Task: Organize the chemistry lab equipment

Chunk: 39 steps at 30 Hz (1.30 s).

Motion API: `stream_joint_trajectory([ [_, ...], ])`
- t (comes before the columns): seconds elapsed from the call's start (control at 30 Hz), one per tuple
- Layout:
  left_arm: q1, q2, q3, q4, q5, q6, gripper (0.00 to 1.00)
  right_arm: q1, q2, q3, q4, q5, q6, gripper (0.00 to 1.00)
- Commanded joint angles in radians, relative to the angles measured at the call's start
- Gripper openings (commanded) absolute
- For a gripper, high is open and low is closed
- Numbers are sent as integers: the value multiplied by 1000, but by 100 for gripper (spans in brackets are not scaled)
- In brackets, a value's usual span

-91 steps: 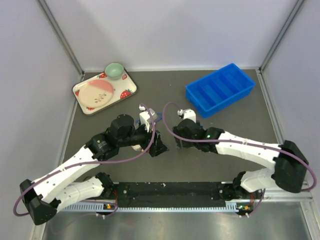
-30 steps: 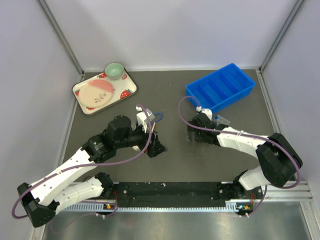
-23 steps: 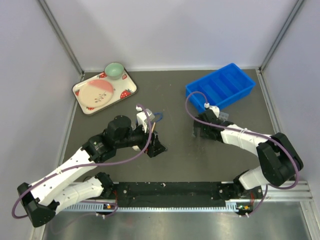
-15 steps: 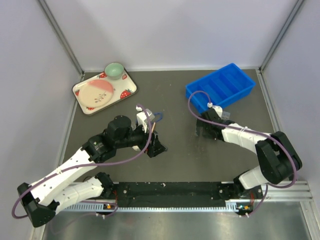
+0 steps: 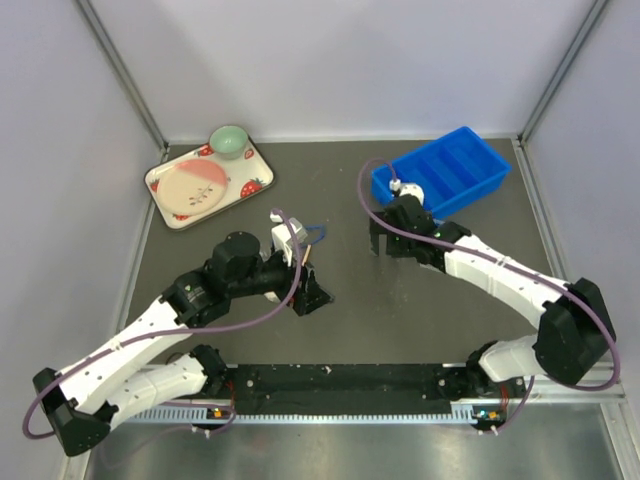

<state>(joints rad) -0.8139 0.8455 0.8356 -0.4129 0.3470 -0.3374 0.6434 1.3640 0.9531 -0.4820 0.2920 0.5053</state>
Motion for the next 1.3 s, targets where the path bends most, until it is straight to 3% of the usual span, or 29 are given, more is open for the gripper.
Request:
stream_joint_trajectory([
  [0.0, -4, -36, 2, 16, 1, 11, 99, 22, 12, 142, -36, 16, -56, 99],
  [0.4, -4, -86, 3, -35, -40, 17, 99, -19, 392, 564, -35, 160, -273, 99],
  [0.9, -4, -132, -6, -70, -57, 41, 99, -114, 622, 760, -21, 177, -413, 98],
  [1.13, -4, -134, 5, -87, -66, 51, 99, -116, 711, 808, -18, 150, -410, 88],
  [1.27, -4, -140, 2, -93, -75, 49, 99, -125, 742, 826, -18, 148, -401, 74],
])
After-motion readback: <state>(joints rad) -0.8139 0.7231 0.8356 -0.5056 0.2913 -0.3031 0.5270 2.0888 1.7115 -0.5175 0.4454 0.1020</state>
